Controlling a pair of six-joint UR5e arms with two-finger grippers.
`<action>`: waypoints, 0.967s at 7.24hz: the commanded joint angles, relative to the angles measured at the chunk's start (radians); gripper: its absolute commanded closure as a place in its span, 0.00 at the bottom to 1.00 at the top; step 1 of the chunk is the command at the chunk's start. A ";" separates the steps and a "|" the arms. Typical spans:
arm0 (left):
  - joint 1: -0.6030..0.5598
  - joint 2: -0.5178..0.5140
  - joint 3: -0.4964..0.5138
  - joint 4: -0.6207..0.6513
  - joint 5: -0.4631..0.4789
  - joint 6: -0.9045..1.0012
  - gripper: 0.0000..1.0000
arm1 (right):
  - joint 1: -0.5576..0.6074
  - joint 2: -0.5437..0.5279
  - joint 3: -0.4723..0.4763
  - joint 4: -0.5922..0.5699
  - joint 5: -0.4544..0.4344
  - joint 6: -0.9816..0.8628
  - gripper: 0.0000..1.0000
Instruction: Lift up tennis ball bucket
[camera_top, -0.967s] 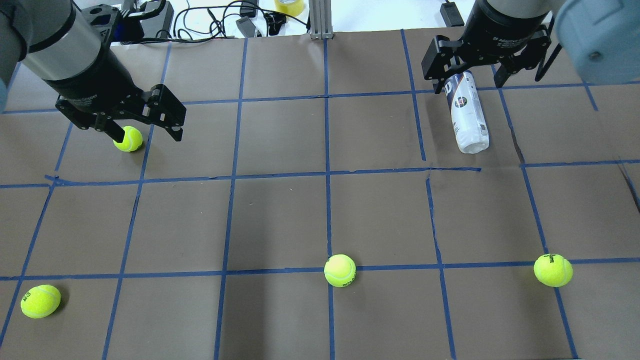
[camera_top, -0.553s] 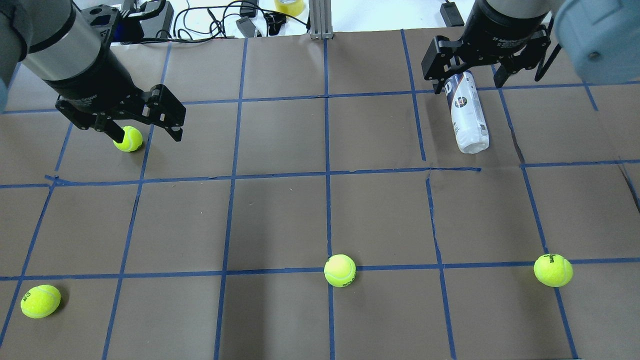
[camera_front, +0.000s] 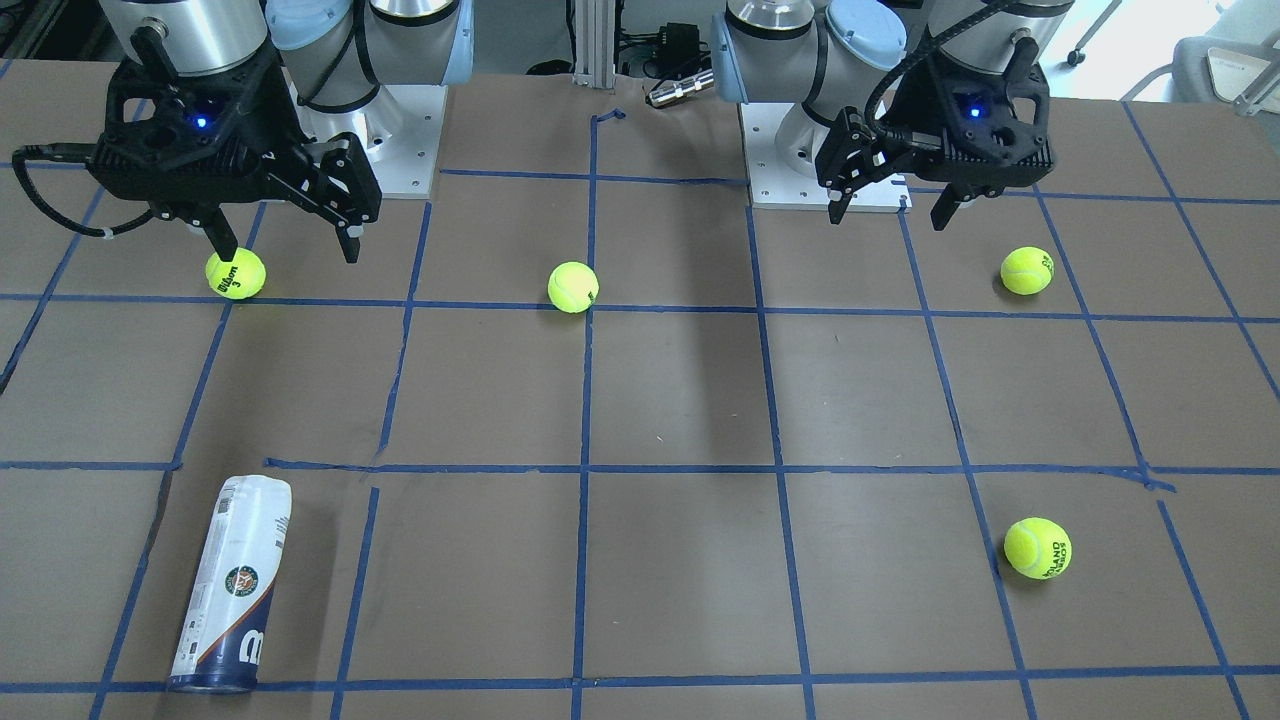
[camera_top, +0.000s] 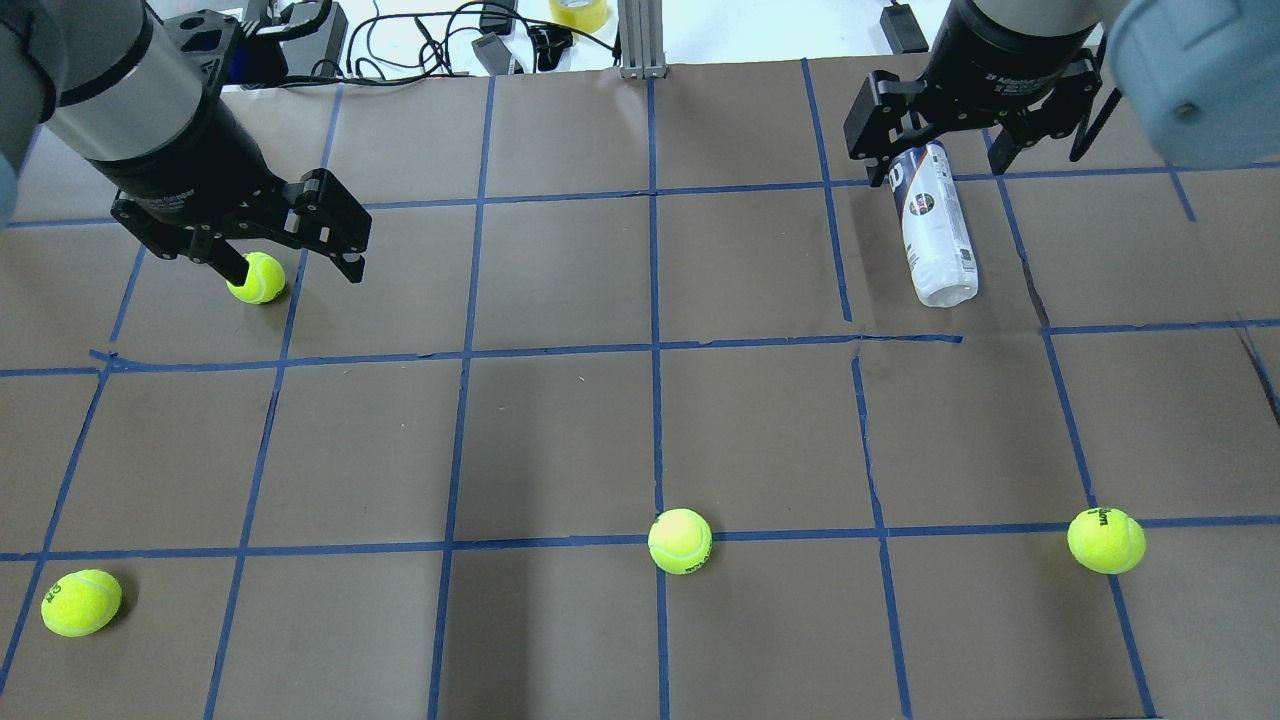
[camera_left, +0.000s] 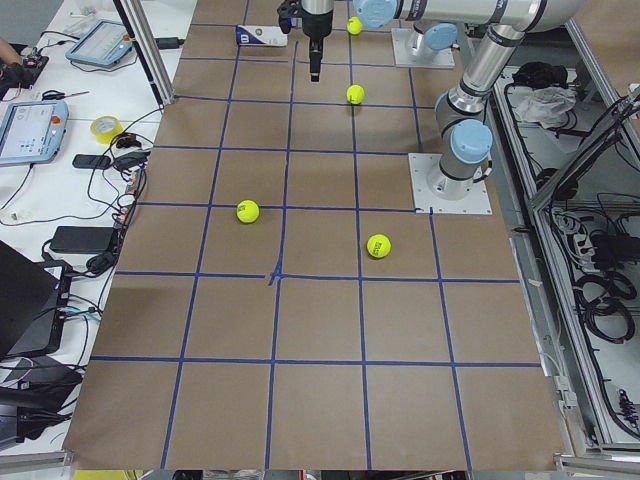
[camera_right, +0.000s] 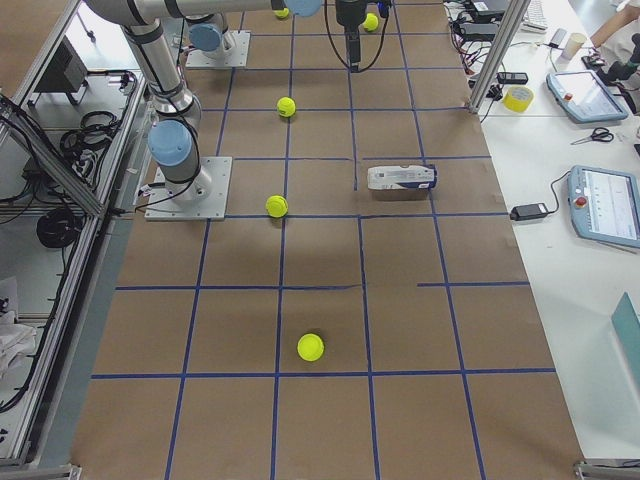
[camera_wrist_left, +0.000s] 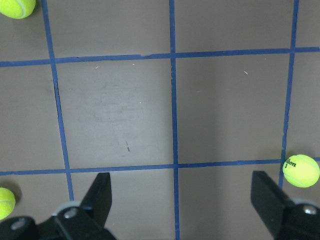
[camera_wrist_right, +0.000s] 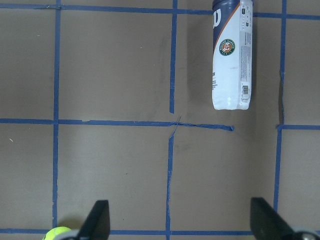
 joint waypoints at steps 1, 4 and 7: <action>-0.001 0.001 0.000 0.000 -0.001 0.000 0.00 | -0.001 0.020 0.003 -0.010 0.008 0.001 0.00; 0.001 0.001 0.000 -0.003 -0.002 0.000 0.00 | -0.030 0.055 0.003 -0.021 0.013 0.016 0.00; 0.004 0.001 0.000 -0.005 0.010 0.000 0.00 | -0.127 0.211 -0.015 -0.141 0.007 -0.052 0.00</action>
